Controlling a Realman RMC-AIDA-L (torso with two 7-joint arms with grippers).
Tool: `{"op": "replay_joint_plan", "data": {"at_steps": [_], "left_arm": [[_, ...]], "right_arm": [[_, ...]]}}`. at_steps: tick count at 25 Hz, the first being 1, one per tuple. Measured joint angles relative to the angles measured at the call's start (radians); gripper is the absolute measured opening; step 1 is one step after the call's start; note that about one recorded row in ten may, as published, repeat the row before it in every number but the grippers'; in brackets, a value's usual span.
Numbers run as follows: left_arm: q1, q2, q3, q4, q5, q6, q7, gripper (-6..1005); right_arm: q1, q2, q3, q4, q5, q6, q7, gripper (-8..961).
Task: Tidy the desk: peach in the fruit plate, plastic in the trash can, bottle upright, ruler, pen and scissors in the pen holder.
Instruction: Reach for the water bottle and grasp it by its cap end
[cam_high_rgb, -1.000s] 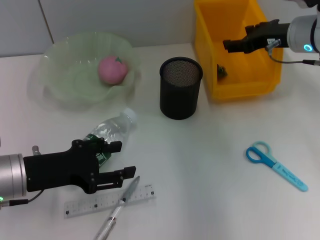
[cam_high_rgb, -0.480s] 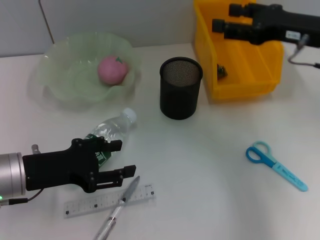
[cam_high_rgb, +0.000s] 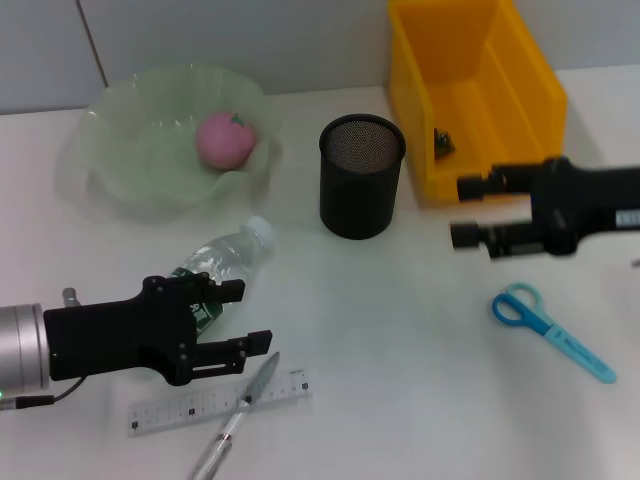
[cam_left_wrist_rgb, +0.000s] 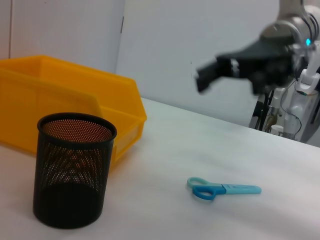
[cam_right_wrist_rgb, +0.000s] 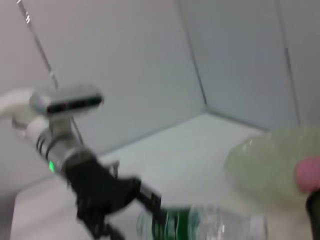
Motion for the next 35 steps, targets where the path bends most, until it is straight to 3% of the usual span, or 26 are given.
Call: {"op": "replay_joint_plan", "data": {"at_steps": [4, 8, 13, 22, 27, 29, 32, 35], "left_arm": [[-0.001, 0.002, 0.0, 0.0, 0.0, 0.001, -0.003, 725], [-0.001, 0.002, 0.0, 0.0, 0.0, 0.001, -0.003, 725], [0.0, 0.004, -0.009, 0.0, 0.0, 0.003, -0.005, 725], [0.001, 0.005, -0.024, 0.026, 0.002, 0.02, -0.038, 725], [0.0, 0.004, -0.024, 0.157, 0.083, 0.022, -0.208, 725], [-0.004, -0.01, -0.024, 0.32, 0.217, 0.02, -0.403, 725], [-0.008, -0.014, -0.024, 0.354, 0.249, 0.018, -0.447, 725], [-0.071, -0.024, -0.015, 0.483, 0.422, 0.022, -0.694, 725]], "right_arm": [[-0.009, 0.002, 0.001, 0.031, -0.074, -0.006, -0.056, 754], [-0.001, 0.028, 0.0, 0.06, -0.174, 0.013, -0.089, 754], [0.003, 0.045, -0.001, 0.07, -0.199, 0.037, -0.103, 754], [-0.002, 0.052, 0.0, 0.071, -0.202, 0.047, -0.105, 754], [-0.003, 0.052, 0.0, 0.072, -0.203, 0.047, -0.105, 754], [-0.003, 0.051, -0.001, 0.072, -0.203, 0.047, -0.105, 754], [-0.003, 0.049, -0.001, 0.072, -0.203, 0.047, -0.104, 754], [-0.003, 0.047, -0.001, 0.071, -0.203, 0.048, -0.102, 754]]}}
